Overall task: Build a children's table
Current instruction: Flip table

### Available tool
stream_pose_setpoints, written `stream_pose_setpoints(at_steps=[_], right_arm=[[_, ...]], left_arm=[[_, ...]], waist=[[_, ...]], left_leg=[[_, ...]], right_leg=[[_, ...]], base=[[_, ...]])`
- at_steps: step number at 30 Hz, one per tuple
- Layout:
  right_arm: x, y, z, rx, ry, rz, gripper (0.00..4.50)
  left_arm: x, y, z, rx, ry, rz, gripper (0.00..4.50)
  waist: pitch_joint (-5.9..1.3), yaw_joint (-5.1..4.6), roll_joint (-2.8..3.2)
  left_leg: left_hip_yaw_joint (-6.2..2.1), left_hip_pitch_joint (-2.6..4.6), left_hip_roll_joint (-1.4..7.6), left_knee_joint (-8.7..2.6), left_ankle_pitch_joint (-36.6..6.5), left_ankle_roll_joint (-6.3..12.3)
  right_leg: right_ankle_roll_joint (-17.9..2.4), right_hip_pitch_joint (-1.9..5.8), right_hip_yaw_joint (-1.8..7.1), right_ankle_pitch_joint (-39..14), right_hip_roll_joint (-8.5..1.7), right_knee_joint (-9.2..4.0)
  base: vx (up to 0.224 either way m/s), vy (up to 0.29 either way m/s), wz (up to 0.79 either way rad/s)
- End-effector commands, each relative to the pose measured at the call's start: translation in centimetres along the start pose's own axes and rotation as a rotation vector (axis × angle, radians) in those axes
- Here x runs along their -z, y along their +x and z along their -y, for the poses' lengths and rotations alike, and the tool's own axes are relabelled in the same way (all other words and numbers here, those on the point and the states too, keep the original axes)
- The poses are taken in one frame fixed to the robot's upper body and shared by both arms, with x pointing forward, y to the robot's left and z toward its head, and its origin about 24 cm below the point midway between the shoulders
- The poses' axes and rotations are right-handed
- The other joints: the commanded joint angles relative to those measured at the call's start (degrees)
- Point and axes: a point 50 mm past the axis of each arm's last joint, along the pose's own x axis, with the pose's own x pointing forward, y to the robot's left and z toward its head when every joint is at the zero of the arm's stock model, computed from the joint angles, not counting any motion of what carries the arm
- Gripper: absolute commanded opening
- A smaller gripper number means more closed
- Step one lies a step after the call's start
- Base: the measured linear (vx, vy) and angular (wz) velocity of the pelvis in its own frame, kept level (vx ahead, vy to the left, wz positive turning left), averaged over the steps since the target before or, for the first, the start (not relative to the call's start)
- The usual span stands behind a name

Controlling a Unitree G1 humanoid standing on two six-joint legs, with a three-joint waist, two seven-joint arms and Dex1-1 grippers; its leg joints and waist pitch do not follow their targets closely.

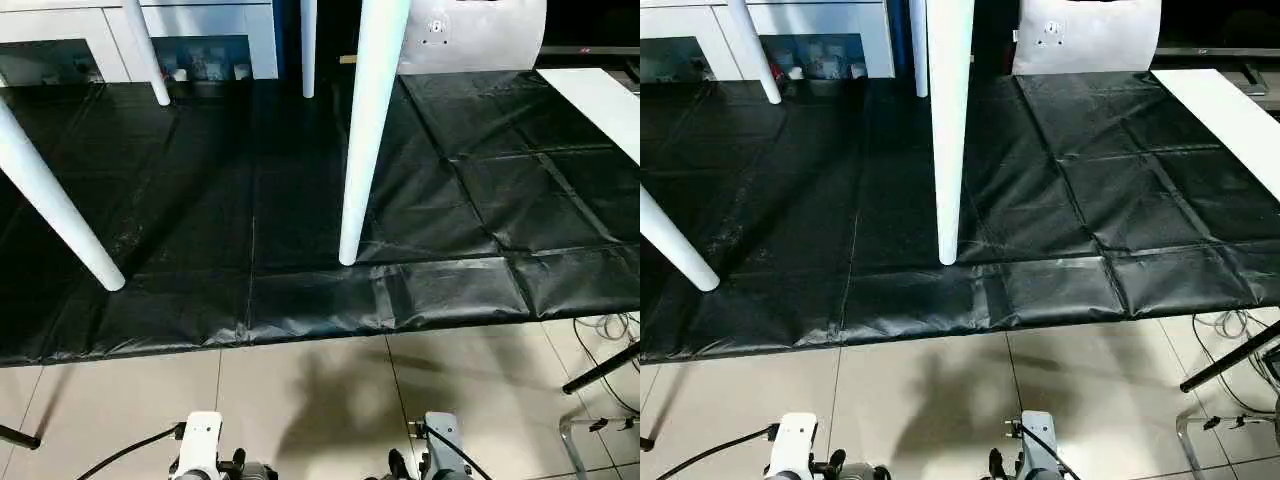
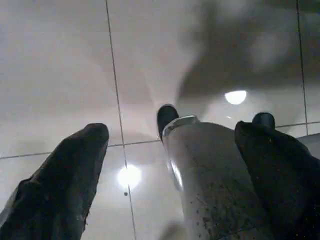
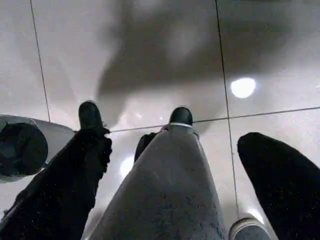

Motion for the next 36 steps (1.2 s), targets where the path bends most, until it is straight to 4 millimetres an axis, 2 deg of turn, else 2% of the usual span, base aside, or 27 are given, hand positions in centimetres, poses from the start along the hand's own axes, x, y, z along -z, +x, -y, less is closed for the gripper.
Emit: stream_pose_setpoints(at_steps=[1,7,13,22,27,32,36], right_arm=[[2.24,-0.28,0.18,0.012,0.006,-0.086,4.50],[2.24,-0.28,0.18,0.012,0.006,-0.086,4.50],[2.24,-0.28,0.18,0.012,0.006,-0.086,4.50],[2.24,-0.28,0.18,0.012,0.006,-0.086,4.50],[2.24,-0.28,0.18,0.012,0.006,-0.086,4.50],[2.24,-0.28,0.18,0.012,0.006,-0.086,4.50],[2.24,-0.28,0.18,0.012,0.006,-0.086,4.50]], left_arm=[[2.33,-0.39,1.69,0.049,0.014,-0.088,4.49],[2.33,-0.39,1.69,0.049,0.014,-0.088,4.49],[2.33,-0.39,1.69,0.049,0.014,-0.088,4.49],[2.33,-0.39,1.69,0.049,0.014,-0.088,4.49],[2.33,-0.39,1.69,0.049,0.014,-0.088,4.49],[2.33,-0.39,1.69,0.049,0.014,-0.088,4.49],[2.33,-0.39,1.69,0.049,0.014,-0.088,4.49]], waist=[[-1.03,-0.10,0.18],[-1.05,-0.08,0.19],[-1.18,-0.08,0.16],[-1.00,-0.08,0.22],[-1.03,-0.11,0.25],[-1.07,-0.09,0.21],[-0.98,-0.12,0.18]], left_leg=[[-2.64,0.10,6.56,-5.02,-18.0,2.66],[-2.51,0.12,6.58,-5.06,-17.1,3.03],[-2.29,0.09,6.58,-4.93,-15.0,4.23],[-2.39,0.18,6.70,-5.16,-16.8,3.36],[-2.36,0.19,6.72,-5.19,-16.5,3.30],[-2.28,0.10,6.68,-5.12,-15.3,4.01],[-2.29,0.11,6.71,-5.21,-16.0,3.84]], right_leg=[[-12.7,0.84,4.58,-12.4,-7.56,-5.02],[-13.0,0.90,4.52,-10.7,-7.55,-5.00],[-13.8,1.06,4.39,-7.1,-7.51,-4.73],[-13.4,0.94,4.51,-10.0,-7.61,-5.05],[-13.4,0.93,4.50,-9.1,-7.56,-5.00],[-13.7,1.04,4.42,-7.6,-7.58,-4.89],[-13.5,1.00,4.43,-8.8,-7.54,-4.99]], base=[[0.000,0.000,0.00],[0.000,0.000,0.00],[0.000,0.000,0.00],[0.000,0.000,0.00],[0.000,0.000,0.00],[0.000,0.000,0.00],[0.000,0.000,0.00]])
